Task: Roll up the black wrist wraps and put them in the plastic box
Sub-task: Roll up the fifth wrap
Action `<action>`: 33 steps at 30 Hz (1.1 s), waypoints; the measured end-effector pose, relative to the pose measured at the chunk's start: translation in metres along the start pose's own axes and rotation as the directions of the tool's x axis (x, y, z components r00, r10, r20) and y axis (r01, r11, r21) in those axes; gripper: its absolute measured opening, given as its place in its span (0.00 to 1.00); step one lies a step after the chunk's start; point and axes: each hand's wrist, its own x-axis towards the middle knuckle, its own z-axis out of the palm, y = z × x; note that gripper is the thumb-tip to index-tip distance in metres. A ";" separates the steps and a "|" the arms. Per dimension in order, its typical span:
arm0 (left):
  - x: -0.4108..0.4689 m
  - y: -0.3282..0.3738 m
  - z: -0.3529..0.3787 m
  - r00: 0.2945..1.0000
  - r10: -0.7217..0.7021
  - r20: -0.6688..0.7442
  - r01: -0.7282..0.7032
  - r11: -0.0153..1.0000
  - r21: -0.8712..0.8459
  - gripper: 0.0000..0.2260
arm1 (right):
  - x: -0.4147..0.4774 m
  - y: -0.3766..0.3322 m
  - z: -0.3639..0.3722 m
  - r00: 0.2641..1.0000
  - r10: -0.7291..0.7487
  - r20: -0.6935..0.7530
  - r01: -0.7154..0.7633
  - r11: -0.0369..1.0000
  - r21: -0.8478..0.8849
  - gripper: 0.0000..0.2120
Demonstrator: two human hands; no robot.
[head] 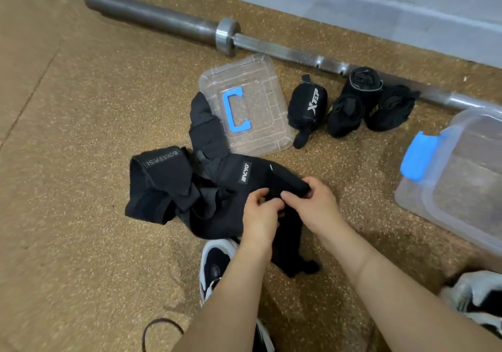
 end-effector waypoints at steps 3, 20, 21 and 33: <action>-0.004 0.010 -0.006 0.996 -0.055 0.067 0.075 0.936 -0.343 0.13 | -0.003 -0.018 -0.024 0.997 -0.006 0.082 0.000 0.998 0.066 0.05; -0.064 0.026 -0.016 0.880 0.359 0.312 -0.369 0.929 -0.028 0.26 | -0.042 -0.065 -0.055 0.959 -0.017 0.282 0.095 0.960 -0.265 0.12; -0.064 0.026 -0.019 0.878 0.350 0.326 -0.370 0.929 0.000 0.27 | -0.043 -0.064 -0.050 0.950 -0.015 0.312 0.110 0.951 -0.290 0.10; 0.014 0.083 -0.106 0.856 0.336 -0.392 -0.185 0.909 0.375 0.27 | -0.048 -0.054 -0.040 0.948 -0.191 0.253 0.267 0.912 -0.311 0.21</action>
